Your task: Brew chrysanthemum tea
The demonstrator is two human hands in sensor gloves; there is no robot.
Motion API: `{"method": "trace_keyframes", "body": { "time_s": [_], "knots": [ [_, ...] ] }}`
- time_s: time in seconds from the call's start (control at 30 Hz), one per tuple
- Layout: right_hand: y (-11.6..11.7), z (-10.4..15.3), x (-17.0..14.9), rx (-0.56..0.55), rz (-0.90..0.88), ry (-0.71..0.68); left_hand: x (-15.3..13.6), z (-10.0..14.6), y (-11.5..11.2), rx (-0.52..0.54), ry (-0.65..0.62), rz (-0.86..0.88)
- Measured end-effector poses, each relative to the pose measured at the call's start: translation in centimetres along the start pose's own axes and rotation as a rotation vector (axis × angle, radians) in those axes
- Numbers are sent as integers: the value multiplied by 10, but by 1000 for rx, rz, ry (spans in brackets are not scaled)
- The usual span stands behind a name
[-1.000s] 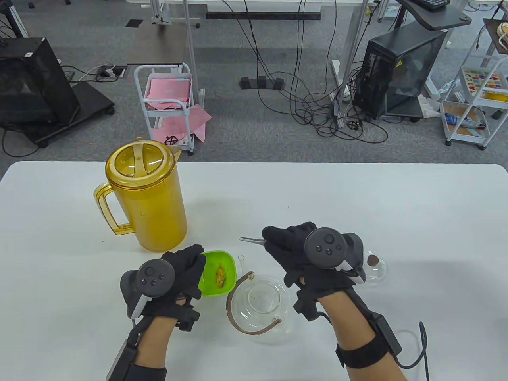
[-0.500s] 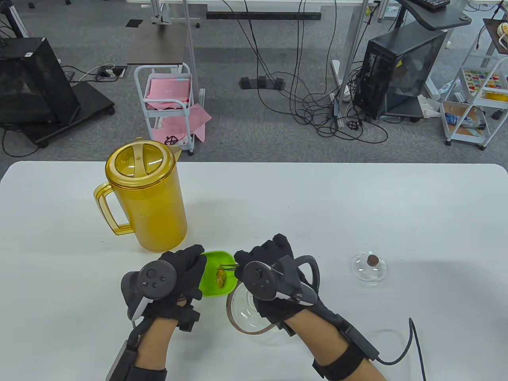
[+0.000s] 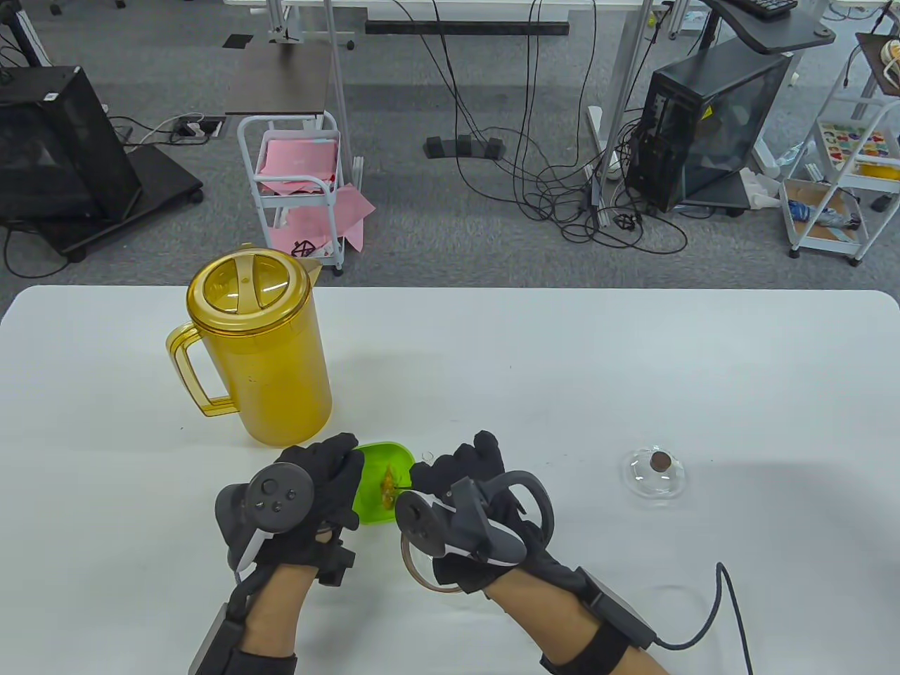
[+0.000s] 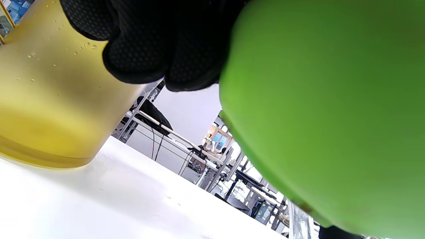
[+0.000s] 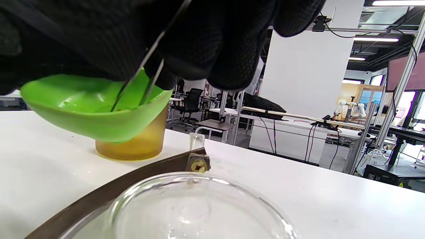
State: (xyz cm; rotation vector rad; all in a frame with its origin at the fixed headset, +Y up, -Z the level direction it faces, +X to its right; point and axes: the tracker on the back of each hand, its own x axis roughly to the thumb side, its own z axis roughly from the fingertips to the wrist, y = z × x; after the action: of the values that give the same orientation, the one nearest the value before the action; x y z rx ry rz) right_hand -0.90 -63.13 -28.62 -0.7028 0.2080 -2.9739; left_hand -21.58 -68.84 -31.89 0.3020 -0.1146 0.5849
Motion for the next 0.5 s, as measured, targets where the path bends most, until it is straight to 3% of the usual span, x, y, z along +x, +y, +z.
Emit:
{"method": "trace_keyframes", "body": {
  "time_s": [0.23,0.5],
  "knots": [
    [5,1,-1,-44,-32,-15,-1,0,-2,-15,8,-5],
    [-8,7,-16,-112,-94,7,0,0,-4,-27,16,-6]
  ]
}}
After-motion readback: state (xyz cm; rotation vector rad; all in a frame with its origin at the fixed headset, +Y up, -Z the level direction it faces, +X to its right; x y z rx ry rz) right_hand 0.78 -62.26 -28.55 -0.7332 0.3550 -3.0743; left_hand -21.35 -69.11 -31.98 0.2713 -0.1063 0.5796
